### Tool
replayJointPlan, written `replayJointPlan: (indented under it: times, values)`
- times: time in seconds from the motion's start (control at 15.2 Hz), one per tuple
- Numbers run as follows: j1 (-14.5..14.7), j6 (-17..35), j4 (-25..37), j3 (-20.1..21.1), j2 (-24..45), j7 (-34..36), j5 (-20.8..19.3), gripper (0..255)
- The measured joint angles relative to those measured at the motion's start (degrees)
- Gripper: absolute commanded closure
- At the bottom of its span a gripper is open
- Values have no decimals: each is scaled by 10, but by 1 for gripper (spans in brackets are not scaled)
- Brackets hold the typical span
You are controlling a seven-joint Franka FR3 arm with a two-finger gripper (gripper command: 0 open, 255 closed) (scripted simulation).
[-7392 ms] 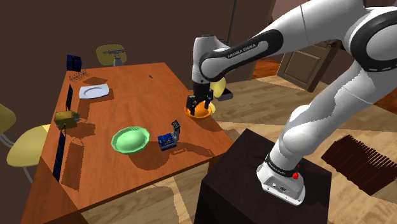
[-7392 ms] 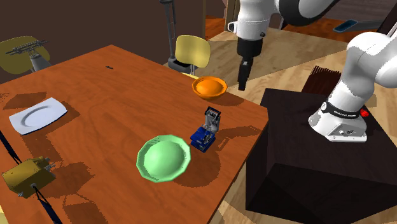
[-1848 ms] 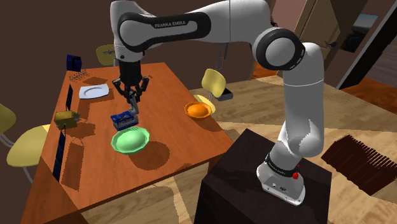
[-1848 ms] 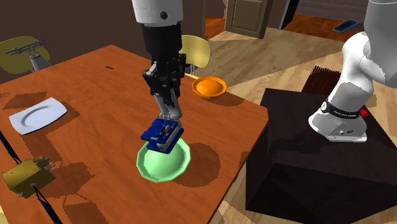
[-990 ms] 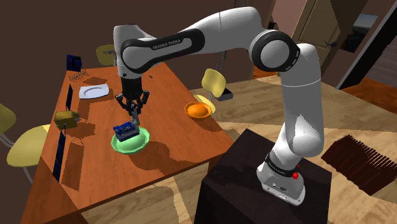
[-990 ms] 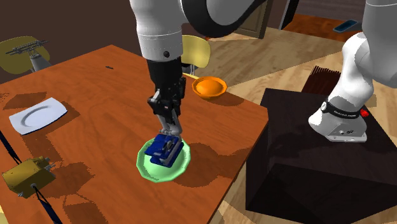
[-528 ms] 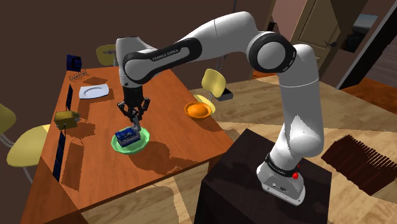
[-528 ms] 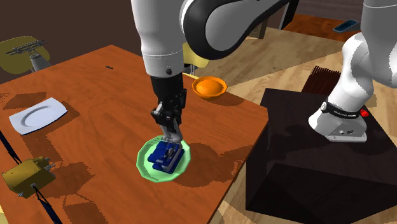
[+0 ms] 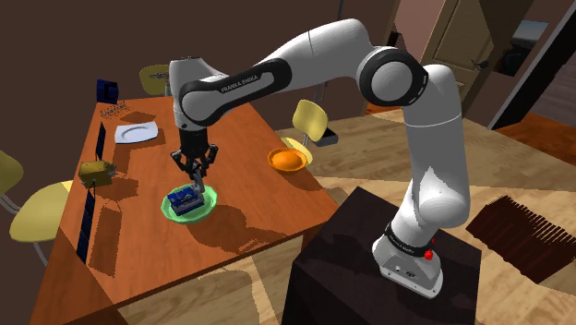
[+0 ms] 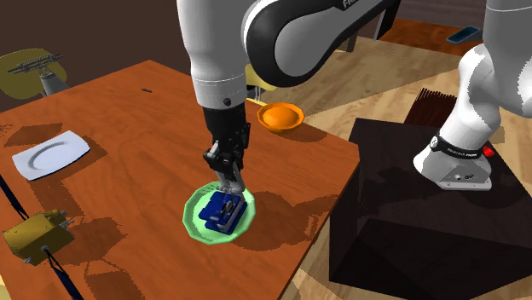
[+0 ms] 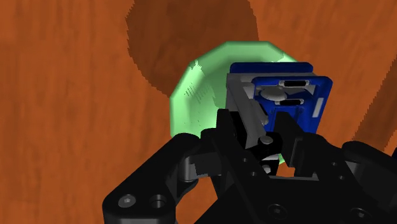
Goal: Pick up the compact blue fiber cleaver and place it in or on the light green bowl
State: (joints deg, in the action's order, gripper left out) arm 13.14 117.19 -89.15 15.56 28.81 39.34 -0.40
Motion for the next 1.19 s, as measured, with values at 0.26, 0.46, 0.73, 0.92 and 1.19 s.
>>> replayJointPlan:
  times: [0.26, 0.46, 0.73, 0.92, 1.19]
  values:
    - [0, 0, 0, 0, 0, 0, 0, 0]
    - [0, 0, 0, 0, 0, 0, 0, 0]
    - [-5, -49, 33, 1, -17, -3, 4, 0]
    - [-5, -61, 42, 2, -20, -3, 5, 0]
    - [-5, -63, 42, 2, -21, -3, 5, 0]
